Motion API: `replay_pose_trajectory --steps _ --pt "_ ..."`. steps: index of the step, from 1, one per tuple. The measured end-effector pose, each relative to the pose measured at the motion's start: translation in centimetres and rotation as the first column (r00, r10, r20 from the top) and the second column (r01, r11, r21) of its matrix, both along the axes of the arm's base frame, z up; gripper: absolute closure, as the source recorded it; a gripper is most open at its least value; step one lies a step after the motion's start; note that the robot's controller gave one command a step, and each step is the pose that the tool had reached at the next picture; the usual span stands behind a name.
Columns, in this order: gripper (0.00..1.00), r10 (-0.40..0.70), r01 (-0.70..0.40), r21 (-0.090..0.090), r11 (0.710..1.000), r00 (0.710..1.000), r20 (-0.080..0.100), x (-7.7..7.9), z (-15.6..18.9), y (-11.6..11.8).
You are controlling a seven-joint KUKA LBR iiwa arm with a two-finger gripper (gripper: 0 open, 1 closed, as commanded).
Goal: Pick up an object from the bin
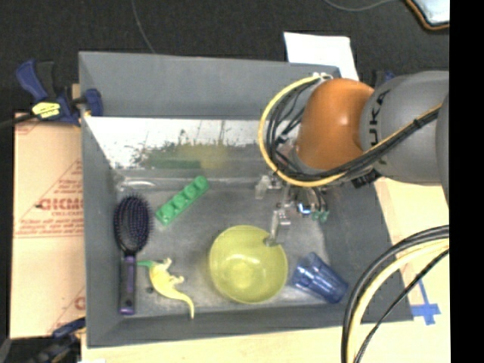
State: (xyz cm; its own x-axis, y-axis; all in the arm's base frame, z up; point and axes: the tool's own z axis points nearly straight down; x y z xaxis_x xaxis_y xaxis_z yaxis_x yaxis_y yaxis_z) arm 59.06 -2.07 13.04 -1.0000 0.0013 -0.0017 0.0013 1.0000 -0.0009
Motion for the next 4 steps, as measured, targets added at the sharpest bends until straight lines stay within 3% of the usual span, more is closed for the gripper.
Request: replay_pose_trajectory --steps 1,2,3,4 --pt "0.00 0.050 -0.050 0.001 0.999 0.999 -0.004 -1.1 2.0 -0.2" --pt "0.00 0.077 -0.077 0.001 0.997 0.997 -0.003 -6.0 0.2 1.9" --pt "0.00 0.031 -0.031 -0.001 1.000 0.999 0.007 -4.8 -4.1 0.8" --pt "1.00 0.069 -0.069 0.000 0.998 0.997 0.045 -10.3 -4.4 4.0"
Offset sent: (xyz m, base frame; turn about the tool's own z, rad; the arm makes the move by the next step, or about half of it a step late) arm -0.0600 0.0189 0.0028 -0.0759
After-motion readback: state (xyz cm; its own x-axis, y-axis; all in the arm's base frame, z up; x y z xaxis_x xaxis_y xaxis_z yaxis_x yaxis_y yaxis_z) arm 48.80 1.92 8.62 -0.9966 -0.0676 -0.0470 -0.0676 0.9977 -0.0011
